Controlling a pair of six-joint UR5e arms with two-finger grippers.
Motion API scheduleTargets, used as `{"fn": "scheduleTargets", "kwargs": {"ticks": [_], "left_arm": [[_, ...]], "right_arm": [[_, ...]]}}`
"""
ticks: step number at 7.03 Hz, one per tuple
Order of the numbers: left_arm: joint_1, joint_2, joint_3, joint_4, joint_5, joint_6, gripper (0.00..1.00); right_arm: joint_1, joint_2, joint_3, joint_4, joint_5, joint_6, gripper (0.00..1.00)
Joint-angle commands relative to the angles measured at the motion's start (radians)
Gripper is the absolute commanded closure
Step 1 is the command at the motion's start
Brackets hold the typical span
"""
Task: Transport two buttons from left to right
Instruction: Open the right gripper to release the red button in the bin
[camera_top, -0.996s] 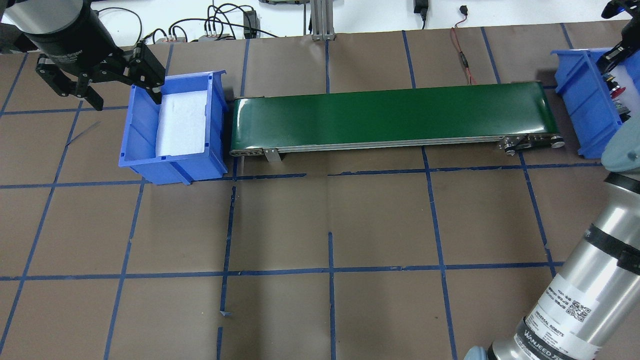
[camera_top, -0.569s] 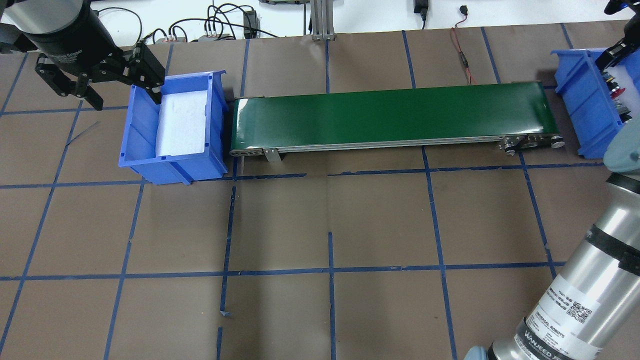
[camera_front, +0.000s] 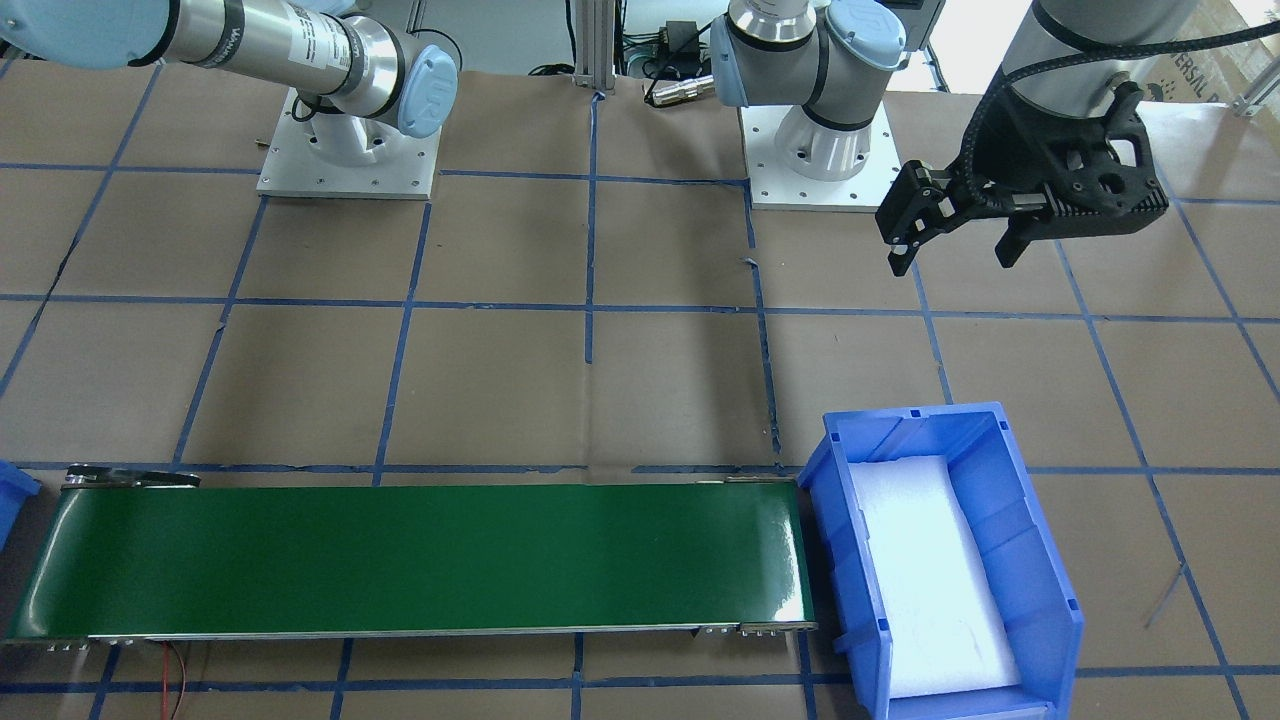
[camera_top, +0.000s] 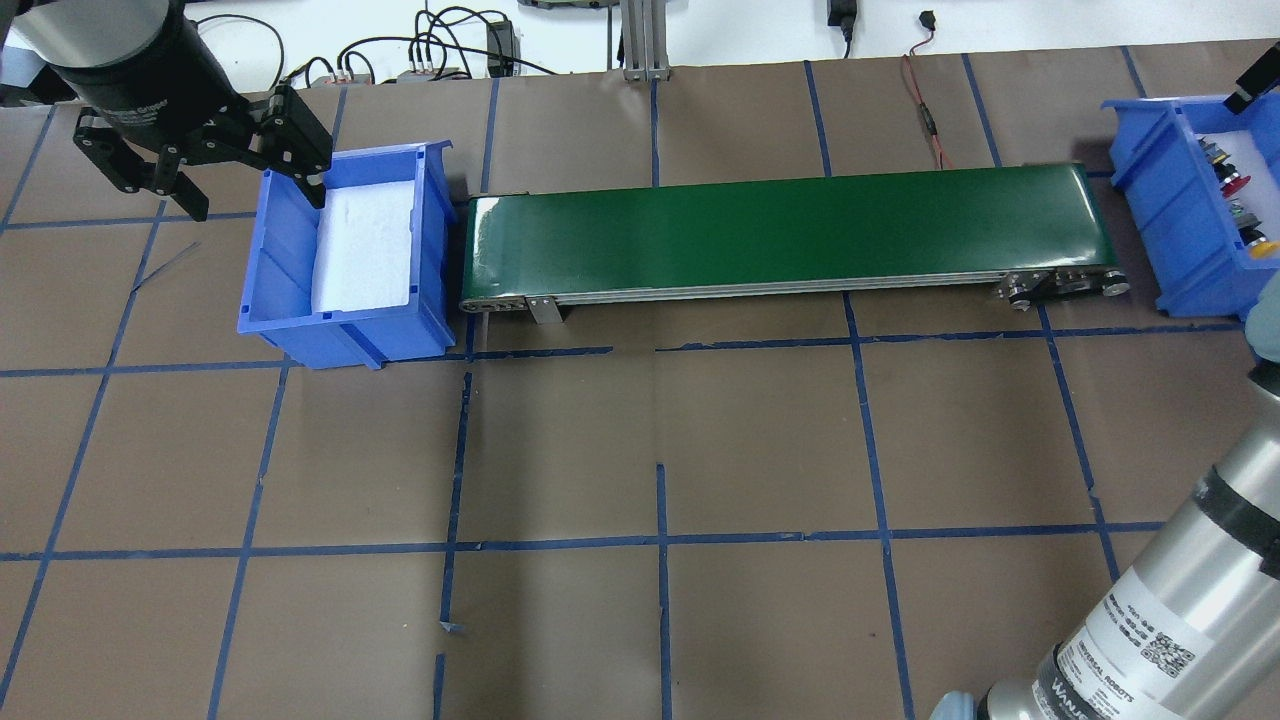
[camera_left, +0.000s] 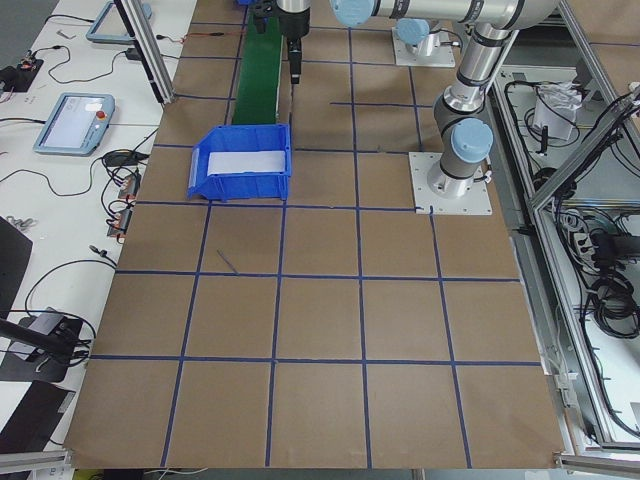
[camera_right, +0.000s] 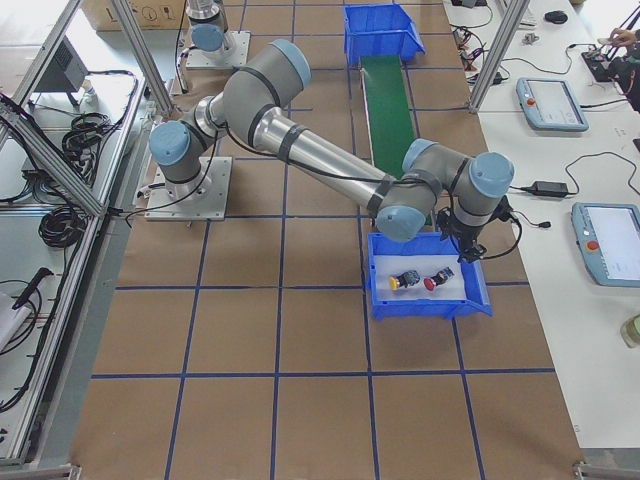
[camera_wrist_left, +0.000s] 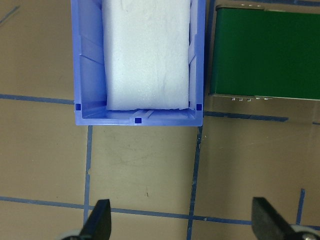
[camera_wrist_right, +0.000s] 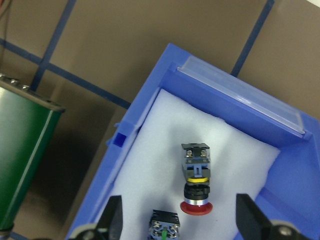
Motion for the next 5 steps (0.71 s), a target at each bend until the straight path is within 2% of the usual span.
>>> {"fn": "scheduleTargets", "kwargs": {"ticks": [1, 3, 5], "left_arm": [[0.0, 0.002, -0.003, -0.001, 0.0, 0.0, 0.0], [0.0, 0.002, -0.003, -0.001, 0.0, 0.0, 0.0], [0.0, 0.002, -0.003, -0.001, -0.002, 0.005, 0.0]], "right_arm": [[0.084, -0.087, 0.015, 0.061, 0.038, 0.054, 0.1], [0.213, -0.13, 0.016, 0.122, 0.04, 0.228, 0.1], [0.354, -0.179, 0.033, 0.127, 0.035, 0.446, 0.1]]}}
